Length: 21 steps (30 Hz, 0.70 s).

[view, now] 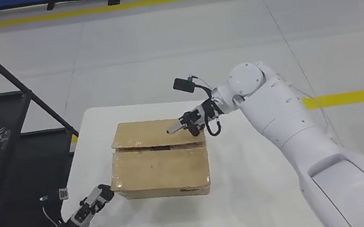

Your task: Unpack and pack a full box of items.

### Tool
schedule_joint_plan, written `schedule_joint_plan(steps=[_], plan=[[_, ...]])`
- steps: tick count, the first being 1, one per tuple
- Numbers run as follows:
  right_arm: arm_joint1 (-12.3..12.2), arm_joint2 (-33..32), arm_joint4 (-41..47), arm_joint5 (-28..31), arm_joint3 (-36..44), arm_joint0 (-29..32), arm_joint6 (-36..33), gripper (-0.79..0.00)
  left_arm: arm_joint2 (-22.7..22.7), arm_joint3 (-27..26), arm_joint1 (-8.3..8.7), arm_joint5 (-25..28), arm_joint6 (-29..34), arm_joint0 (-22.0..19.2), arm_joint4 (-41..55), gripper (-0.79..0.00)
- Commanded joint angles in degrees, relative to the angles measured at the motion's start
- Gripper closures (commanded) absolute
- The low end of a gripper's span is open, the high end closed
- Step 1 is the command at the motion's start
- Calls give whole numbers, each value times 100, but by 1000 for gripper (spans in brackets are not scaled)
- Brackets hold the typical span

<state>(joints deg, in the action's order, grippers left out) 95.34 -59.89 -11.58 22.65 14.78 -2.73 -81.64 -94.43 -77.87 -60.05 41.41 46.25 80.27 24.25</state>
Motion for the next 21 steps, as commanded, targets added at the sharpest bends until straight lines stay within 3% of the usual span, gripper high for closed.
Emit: schedule_joint_plan(steps=[1,9,21], plan=[[-18,4,39,99,-9,3,99,-785,-23,128,9,118,115,27,89,-785],[-62,119,-128,324,-187,-46,430,-785,113,255,46,764,580,65,-446,-785],[34,304,-278,37,-305,-26,203,-785,314,-47,-1,95,-328,-77,-641,-785]])
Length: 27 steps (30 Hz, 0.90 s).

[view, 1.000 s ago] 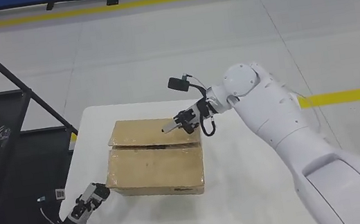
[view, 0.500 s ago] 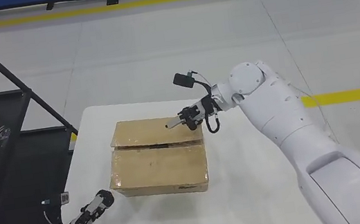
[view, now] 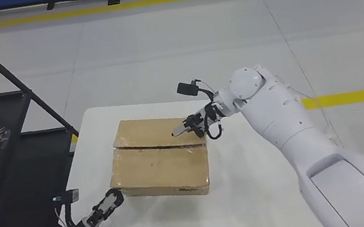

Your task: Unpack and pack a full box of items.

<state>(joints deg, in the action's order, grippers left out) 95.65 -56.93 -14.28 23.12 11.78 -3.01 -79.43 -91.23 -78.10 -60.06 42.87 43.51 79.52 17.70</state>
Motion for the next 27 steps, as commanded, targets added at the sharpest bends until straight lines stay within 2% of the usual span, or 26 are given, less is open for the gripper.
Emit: schedule_joint_plan(steps=[1,14,21,27], plan=[[10,24,-20,-23,-10,5,-55,-785,-14,-51,0,-105,-100,-4,16,-785],[14,141,418,-257,206,200,-431,-785,-11,-182,-4,-436,-322,-60,187,-785],[-3,210,553,47,264,97,-127,-785,28,-326,-9,-436,-402,4,61,-785],[50,452,332,-56,249,14,-229,-785,87,-443,-16,-407,-462,62,-52,-785]])
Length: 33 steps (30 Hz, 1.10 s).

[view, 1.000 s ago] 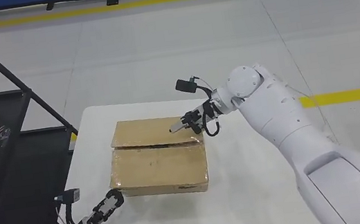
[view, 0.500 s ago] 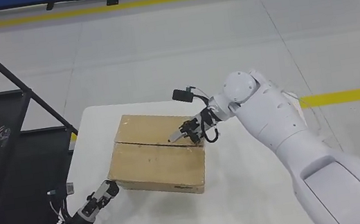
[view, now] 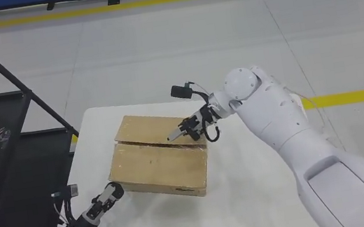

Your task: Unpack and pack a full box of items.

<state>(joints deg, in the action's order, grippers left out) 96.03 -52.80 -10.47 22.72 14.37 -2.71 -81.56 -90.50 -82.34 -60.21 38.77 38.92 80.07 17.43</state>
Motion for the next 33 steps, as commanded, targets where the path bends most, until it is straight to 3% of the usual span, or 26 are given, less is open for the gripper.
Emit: schedule_joint_plan(steps=[1,6,17,22,26,29,33], plan=[[26,68,-86,-12,-37,-31,-12,-785,23,-37,-1,9,-6,10,-57,-785],[113,243,-282,-81,-61,-106,-81,-785,64,-167,-5,56,-68,58,-217,-785],[189,272,-234,436,-110,-217,441,-785,-33,-431,2,215,-219,310,-248,-785],[177,-32,401,469,-144,-186,1041,-785,-199,-442,-4,360,-564,470,-142,-785],[144,-330,1051,771,-47,1,1316,-785,-433,-374,-7,584,-756,647,530,-785],[107,-455,1298,1113,125,228,1491,-785,-595,-254,2,405,-761,641,1118,-785],[31,-371,979,1529,494,480,1529,-785,-664,-187,15,86,-679,494,1190,-785]])
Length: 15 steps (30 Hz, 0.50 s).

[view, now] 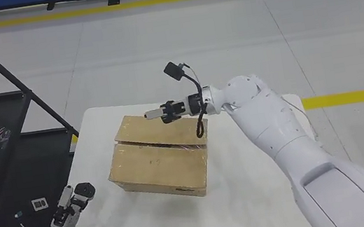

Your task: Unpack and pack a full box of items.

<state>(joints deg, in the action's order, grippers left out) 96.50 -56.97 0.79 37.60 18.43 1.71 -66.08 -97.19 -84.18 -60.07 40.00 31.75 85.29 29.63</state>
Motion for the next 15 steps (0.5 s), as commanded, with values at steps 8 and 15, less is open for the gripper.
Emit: schedule_joint_plan(steps=[8,15], plan=[[-220,385,-1613,-78,854,296,402,-785,117,-163,-5,-30,278,-119,-436,-785],[-407,340,-1969,-712,1142,91,-399,-785,240,-337,3,162,521,-58,-1210,-785]])
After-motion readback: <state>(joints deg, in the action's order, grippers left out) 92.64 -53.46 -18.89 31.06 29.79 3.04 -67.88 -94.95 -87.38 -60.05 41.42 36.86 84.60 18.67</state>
